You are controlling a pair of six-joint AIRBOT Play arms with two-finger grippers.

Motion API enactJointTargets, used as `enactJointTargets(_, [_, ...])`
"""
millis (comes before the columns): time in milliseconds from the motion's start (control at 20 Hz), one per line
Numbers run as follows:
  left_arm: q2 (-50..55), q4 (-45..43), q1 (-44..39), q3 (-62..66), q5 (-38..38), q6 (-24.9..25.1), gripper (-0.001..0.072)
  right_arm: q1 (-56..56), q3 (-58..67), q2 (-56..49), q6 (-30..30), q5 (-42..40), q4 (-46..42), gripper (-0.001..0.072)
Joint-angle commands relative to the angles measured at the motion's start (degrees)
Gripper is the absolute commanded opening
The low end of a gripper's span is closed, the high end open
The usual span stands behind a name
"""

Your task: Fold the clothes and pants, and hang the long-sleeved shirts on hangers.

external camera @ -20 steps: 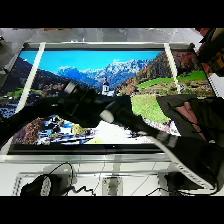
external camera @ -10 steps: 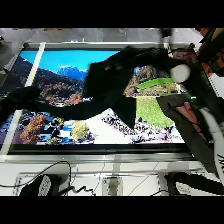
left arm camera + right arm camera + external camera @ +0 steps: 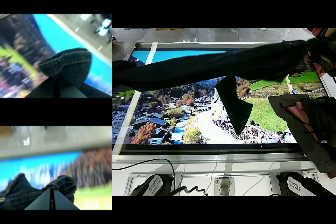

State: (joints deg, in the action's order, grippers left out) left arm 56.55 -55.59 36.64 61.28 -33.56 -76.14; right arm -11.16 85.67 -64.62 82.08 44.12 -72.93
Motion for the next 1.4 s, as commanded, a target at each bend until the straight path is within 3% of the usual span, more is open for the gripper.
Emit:
enactJointTargets(0, [1.6, -20.8, 3.5, 1.2, -16.2, -0.1, 0.0022, -2.7, -1.0, 2.5, -3.8, 24.9, -2.4, 0.0036])
enactJointTargets(150, [2.7, -34.9, 4.6, -5.2, -20.8, -0.2, 0.0022, -2.7, -8.5, 3.6, -5.2, 35.3, -2.5, 0.0035])
enactJointTargets(550, [2.7, -36.2, 7.5, -18.9, -20.6, -0.2, 0.0023, -2.7, -37.0, 18.6, -5.2, 43.8, -2.6, 0.0036])
enactJointTargets(750, [2.7, -36.1, 7.5, -18.8, -19.8, -0.2, 0.0024, -2.7, -41.3, 23.5, -5.2, 52.8, -2.9, 0.0037])
enactJointTargets(950, [2.7, -36.1, 7.5, -18.8, -17.8, -0.2, 0.0042, -2.7, -41.8, 24.0, -5.2, 50.2, -2.9, 0.0037])
enactJointTargets(1000, [2.7, -36.1, 7.5, -18.8, -17.3, -0.2, 0.0213, -2.7, -41.8, 24.0, -5.2, 49.1, -2.8, 0.0037])
enactJointTargets(1050, [2.7, -36.2, 7.5, -18.8, -16.7, -0.2, 0.0496, -2.7, -41.8, 24.0, -5.2, 48.4, -2.8, 0.0037])
enactJointTargets(1100, [2.7, -36.2, 7.5, -18.8, -16.1, -0.2, 0.0571, -2.7, -41.8, 24.0, -5.2, 47.8, -2.8, 0.0038])
enactJointTargets(1350, [2.7, -36.6, 8.9, -18.8, -13.1, -2.6, 0.0570, -2.7, -41.8, 24.0, -5.2, 47.5, -2.8, 0.0038])
